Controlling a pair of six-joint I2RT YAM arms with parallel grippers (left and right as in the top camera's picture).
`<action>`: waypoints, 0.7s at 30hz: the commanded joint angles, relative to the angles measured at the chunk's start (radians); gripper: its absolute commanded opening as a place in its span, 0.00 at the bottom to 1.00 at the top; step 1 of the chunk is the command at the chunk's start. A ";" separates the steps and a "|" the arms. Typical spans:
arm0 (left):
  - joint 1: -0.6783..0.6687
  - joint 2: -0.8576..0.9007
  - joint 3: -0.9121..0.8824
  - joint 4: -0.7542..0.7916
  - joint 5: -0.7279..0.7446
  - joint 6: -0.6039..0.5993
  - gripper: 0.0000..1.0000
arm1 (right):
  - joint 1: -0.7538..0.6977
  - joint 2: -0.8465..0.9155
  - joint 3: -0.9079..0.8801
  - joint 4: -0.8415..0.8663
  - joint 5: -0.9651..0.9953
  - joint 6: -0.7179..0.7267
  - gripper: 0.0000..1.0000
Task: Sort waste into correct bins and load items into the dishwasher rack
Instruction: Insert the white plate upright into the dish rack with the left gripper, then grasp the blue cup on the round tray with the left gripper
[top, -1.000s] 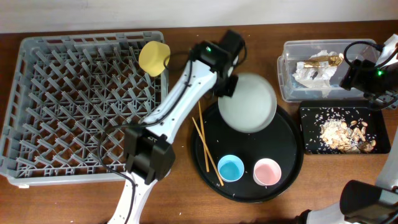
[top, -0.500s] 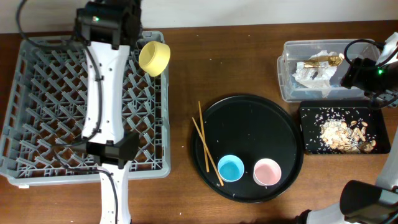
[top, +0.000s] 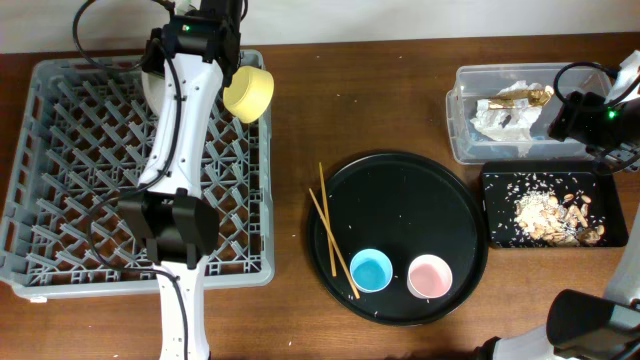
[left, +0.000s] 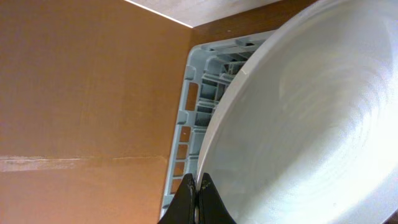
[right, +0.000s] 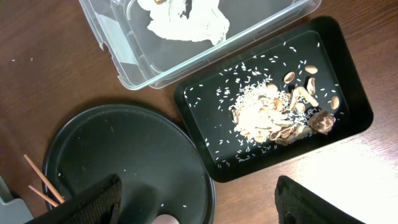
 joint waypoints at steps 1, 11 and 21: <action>0.009 -0.007 -0.005 0.006 -0.064 0.008 0.00 | -0.001 -0.006 0.002 0.003 0.002 0.000 0.80; 0.009 -0.007 -0.068 -0.002 0.050 0.008 0.00 | -0.001 -0.006 0.002 0.002 0.002 0.000 0.80; 0.009 -0.029 0.053 -0.042 0.330 0.008 0.69 | -0.001 -0.006 0.002 0.002 0.001 0.000 0.80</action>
